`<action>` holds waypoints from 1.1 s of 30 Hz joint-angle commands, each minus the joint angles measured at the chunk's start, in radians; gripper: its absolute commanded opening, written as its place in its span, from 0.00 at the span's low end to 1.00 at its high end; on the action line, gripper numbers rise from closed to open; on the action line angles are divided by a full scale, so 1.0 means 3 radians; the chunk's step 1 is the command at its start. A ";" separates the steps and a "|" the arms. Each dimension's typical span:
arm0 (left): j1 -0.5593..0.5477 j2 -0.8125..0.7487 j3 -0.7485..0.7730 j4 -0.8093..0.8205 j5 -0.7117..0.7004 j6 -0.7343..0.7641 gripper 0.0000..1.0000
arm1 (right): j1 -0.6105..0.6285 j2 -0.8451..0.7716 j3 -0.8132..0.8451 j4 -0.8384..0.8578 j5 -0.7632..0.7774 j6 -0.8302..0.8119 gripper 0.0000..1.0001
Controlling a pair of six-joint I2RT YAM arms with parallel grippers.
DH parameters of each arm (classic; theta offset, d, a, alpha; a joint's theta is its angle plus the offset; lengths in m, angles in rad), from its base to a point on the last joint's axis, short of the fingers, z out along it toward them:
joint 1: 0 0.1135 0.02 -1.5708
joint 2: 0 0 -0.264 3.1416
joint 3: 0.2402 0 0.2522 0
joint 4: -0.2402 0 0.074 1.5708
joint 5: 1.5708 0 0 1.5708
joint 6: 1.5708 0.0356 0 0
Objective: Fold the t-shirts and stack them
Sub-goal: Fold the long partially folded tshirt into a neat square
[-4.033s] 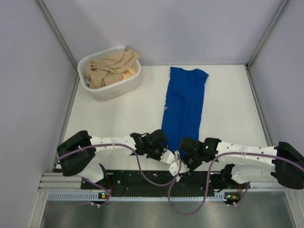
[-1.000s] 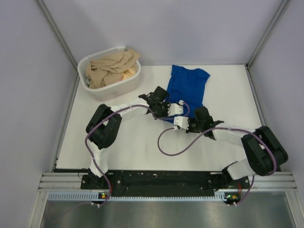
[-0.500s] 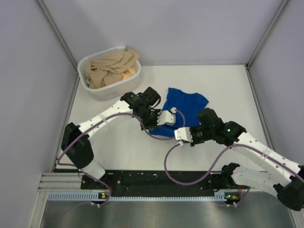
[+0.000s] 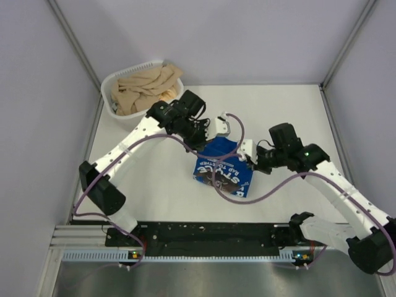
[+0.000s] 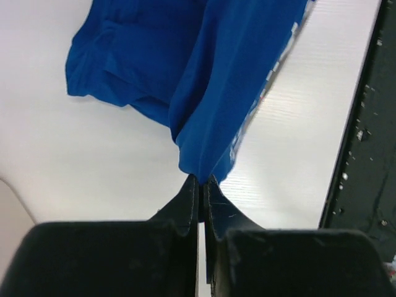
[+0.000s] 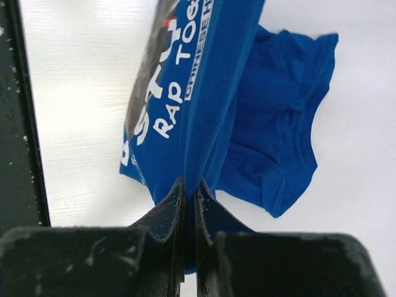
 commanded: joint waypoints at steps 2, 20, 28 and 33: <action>0.0259 0.0626 0.0421 0.0339 -0.0513 -0.0210 0.00 | -0.0496 0.0484 0.0203 0.0261 -0.0041 0.0485 0.00; 0.0418 0.2227 0.1301 0.1163 -0.1552 -0.0415 0.00 | -0.1264 0.2248 0.0597 0.1514 0.0249 0.1340 0.11; 0.0428 0.2382 0.1531 0.1496 -0.2043 -0.0517 0.52 | -0.1315 0.2403 0.0888 0.1801 0.1068 0.2550 0.50; 0.0438 0.1753 0.0884 0.1654 -0.1891 -0.0589 0.57 | -0.1315 0.1963 0.0629 0.1658 0.1165 0.3486 0.69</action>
